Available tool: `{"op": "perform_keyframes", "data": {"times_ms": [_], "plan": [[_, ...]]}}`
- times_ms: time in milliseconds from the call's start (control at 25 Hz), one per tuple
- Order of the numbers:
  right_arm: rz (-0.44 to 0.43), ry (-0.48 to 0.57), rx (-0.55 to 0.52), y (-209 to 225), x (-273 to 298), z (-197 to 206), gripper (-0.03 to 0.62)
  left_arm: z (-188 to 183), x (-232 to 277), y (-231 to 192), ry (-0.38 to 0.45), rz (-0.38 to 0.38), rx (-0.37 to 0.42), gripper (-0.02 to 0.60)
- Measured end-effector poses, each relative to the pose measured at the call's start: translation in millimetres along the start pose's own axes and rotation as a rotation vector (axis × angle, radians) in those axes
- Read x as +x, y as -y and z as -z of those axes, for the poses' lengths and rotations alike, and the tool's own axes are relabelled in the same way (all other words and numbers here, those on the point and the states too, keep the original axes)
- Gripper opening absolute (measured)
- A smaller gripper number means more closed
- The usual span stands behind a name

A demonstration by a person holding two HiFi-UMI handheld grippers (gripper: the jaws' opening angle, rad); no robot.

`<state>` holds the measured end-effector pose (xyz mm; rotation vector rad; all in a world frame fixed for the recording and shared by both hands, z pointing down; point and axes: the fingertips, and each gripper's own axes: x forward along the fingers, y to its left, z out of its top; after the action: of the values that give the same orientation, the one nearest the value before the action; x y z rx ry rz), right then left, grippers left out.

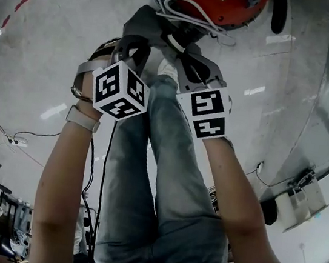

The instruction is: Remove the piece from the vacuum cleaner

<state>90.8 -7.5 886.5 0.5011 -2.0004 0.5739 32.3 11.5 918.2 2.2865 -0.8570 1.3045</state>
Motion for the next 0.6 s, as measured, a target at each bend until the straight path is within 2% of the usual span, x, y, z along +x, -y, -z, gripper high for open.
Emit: {"op": "perform_keyframes", "data": {"times_ms": [600], "plan": [[0.005,-0.003,-0.001,-6.5,0.7,0.3,0.063,5.5,-3.3,2.0,0.005,0.0,-0.011,0.051]]}}
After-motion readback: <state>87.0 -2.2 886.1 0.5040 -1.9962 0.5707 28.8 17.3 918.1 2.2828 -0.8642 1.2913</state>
